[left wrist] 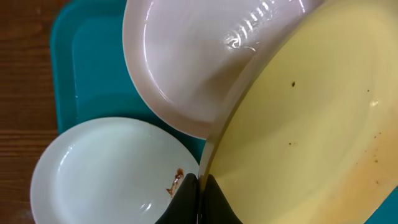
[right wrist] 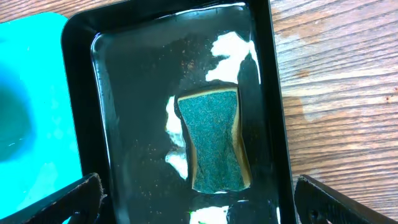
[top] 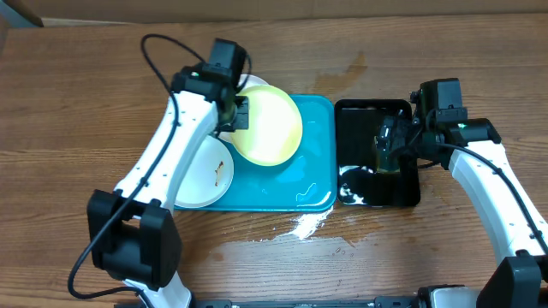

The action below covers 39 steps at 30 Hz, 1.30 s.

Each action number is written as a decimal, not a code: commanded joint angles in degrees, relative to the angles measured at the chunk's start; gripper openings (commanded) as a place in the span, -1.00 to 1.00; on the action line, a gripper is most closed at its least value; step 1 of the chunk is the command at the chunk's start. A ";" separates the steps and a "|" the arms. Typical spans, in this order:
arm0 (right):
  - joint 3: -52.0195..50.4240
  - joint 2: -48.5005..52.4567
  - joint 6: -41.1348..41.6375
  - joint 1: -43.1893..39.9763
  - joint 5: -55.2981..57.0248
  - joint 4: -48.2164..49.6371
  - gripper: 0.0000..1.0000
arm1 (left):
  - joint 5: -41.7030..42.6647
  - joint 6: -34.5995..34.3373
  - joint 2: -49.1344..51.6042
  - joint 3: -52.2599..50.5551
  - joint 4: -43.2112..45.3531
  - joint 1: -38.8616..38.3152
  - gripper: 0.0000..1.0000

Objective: Clean dirty plates on tray and stack at the side

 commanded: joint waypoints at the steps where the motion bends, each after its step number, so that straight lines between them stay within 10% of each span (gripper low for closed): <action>1: 0.50 0.31 0.07 -0.07 -0.31 0.13 1.00 | -11.41 1.11 -0.39 2.86 0.46 -4.42 -0.92; 19: 0.50 0.33 0.07 -0.07 -0.31 0.13 1.00 | -57.92 0.09 -0.39 3.19 4.57 -28.48 -0.92; 39: 0.50 0.33 0.07 -0.07 -0.31 0.13 1.00 | -66.20 -6.21 -0.39 3.19 4.63 -35.63 -0.92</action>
